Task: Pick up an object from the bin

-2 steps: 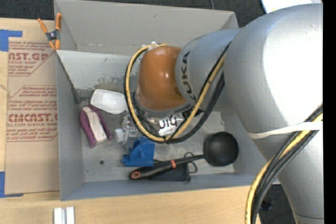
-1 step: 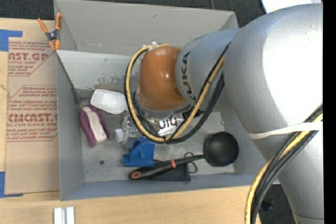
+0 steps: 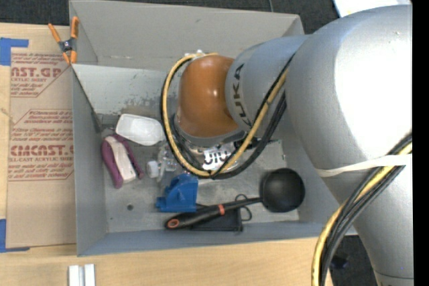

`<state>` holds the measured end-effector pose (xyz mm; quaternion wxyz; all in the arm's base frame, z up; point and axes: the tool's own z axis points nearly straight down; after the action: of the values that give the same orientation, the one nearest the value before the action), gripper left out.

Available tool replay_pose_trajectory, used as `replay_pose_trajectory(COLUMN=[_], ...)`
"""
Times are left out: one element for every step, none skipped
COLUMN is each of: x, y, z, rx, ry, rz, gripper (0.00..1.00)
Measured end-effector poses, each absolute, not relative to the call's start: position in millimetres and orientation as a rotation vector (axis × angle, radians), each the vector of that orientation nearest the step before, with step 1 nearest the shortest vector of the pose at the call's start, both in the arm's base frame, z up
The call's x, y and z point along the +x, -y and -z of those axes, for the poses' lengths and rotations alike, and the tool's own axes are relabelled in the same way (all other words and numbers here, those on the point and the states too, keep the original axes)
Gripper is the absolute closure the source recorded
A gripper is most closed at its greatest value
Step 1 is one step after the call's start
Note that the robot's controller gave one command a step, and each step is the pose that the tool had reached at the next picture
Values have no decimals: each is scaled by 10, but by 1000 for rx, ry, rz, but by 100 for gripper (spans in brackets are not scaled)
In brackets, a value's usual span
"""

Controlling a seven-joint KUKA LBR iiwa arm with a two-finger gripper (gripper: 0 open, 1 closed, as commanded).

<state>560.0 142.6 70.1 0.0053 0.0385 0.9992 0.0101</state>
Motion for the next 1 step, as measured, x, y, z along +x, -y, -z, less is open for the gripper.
replay_pose_trajectory(x=[5602], y=[-1410], z=[-703], rx=[154], ry=[-3126], rz=[-33], gripper=[100])
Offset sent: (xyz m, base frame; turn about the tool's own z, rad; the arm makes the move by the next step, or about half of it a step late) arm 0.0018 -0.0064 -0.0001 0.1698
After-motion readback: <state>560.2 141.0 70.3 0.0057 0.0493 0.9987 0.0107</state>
